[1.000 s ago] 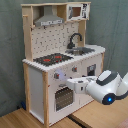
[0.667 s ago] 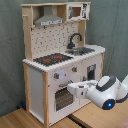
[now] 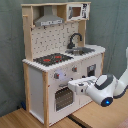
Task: Play with the kitchen
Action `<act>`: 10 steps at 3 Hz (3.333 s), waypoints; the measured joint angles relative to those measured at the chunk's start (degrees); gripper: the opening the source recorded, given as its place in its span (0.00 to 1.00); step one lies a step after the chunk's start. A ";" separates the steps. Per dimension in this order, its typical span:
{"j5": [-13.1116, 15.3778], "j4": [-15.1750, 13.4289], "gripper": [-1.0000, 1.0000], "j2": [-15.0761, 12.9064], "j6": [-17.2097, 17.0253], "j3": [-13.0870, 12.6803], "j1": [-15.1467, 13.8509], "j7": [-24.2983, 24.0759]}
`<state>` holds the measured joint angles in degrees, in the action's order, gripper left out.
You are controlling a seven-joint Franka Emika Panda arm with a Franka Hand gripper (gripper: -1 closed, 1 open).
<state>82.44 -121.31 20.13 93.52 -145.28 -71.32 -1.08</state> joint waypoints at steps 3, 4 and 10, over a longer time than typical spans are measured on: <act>10.55 -10.51 1.00 -10.21 0.88 3.89 -0.09 -0.44; 14.27 -12.89 1.00 -12.70 2.75 6.41 -0.40 -1.36; 32.23 -28.24 1.00 -32.81 6.27 7.54 -7.08 1.31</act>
<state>114.67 -149.55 -12.68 99.79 -137.74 -78.40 0.23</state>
